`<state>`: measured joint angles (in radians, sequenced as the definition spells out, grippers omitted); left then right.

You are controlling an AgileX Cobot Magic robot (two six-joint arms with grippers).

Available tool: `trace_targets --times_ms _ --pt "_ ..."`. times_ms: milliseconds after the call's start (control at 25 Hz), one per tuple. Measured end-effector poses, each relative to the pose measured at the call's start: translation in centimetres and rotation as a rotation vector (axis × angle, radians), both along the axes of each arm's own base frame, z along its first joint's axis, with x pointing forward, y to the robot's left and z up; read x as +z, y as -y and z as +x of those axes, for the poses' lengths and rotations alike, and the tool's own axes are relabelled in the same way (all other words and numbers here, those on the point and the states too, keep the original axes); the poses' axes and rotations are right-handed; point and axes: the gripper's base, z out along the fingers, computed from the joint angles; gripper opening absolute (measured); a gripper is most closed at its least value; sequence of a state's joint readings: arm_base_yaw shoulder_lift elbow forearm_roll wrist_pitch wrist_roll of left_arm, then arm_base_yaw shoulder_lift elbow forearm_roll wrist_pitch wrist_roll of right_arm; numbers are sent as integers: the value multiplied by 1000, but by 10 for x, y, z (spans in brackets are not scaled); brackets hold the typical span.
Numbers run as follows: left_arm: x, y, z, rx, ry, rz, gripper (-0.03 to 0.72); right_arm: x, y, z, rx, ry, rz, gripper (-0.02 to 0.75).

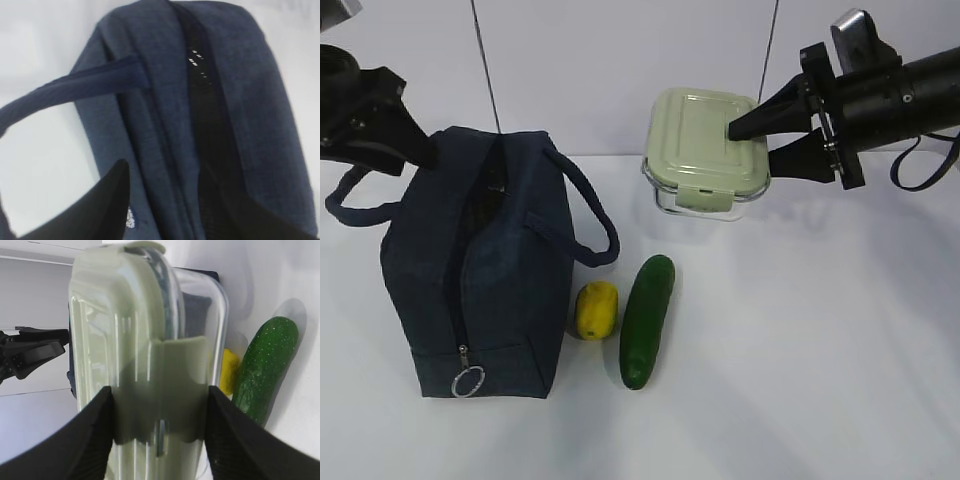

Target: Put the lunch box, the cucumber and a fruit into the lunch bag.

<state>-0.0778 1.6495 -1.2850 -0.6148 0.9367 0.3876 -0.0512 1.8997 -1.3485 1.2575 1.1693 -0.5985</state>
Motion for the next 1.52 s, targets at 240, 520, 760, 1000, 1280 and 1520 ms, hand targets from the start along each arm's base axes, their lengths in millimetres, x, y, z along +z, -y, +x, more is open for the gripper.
trace_targets --times_ms 240,520,760,1000,1280,1520 --pt "-8 0 0 20 -70 9 330 0 0 0 0 0 0 378" --pt "-21 7 5 29 -141 -49 335 0 0 0 -1 0 2 378" --pt "-23 7 4 24 -156 -50 312 0 -1 0 -3 -8 4 378" --pt "-23 7 4 20 -164 -53 29 1 -16 -2 34 -9 6 378" --pt "-23 8 3 19 -168 -57 2 20 -55 -3 114 46 44 378" --pt "-22 9 2 22 -182 -75 1 37 -76 -2 150 73 70 378"
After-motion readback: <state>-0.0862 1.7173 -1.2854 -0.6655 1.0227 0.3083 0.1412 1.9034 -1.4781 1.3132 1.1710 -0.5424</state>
